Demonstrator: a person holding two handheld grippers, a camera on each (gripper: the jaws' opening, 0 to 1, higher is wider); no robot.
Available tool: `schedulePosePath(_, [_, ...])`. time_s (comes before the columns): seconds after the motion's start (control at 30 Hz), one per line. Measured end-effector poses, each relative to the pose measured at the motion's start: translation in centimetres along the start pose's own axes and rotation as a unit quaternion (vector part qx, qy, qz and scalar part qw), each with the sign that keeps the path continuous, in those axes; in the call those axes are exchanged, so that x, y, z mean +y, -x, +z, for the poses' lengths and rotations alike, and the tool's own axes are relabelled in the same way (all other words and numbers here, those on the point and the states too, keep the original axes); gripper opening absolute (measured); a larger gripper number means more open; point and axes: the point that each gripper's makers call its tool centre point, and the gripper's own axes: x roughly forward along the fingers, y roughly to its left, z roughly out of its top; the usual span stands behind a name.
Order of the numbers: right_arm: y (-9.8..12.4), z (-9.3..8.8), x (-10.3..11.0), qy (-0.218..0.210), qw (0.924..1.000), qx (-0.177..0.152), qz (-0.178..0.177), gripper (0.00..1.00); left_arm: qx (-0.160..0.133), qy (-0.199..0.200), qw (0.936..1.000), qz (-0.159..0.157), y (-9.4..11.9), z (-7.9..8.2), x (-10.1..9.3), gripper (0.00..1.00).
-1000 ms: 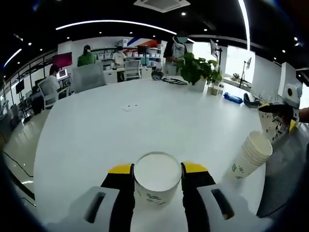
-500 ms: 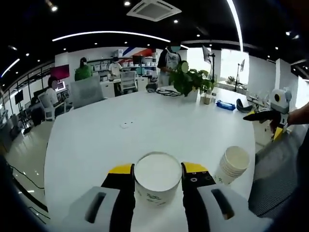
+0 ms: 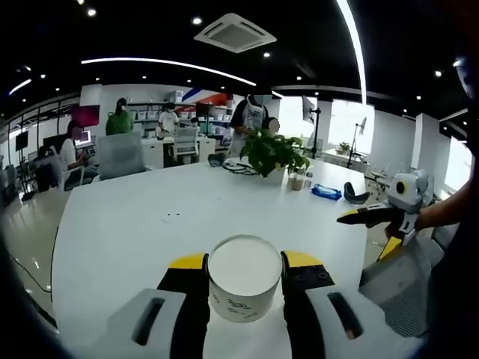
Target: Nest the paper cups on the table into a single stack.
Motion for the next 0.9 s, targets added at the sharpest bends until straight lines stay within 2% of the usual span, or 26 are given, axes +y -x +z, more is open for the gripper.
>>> schedulePosePath(0.37, [-1.0, 0.4, 1.7, -0.008, 0.9995, -0.003, 0.031, 0.81, -0.018, 0.004, 0.9991, -0.038, -0.8, 1.1, -2.6, 0.36])
schedulePosePath(0.43, [-1.2, 0.4, 2.4, -0.008, 0.9991, -0.003, 0.041, 0.81, -0.019, 0.004, 0.9984, -0.054, -1.1, 1.3, -4.2, 0.36])
schedulePosePath(0.67, [-1.8, 0.1, 4.6, -0.003, 0.9965, 0.001, 0.084, 0.77, -0.014, -0.006, 0.9953, -0.096, -1.7, 1.5, -8.0, 0.36])
schedulePosePath(0.9, [-2.0, 0.3, 5.7, -0.016, 0.9938, 0.0, 0.11, 0.75, -0.025, -0.001, 0.9915, -0.128, -1.8, 2.2, -10.2, 0.35])
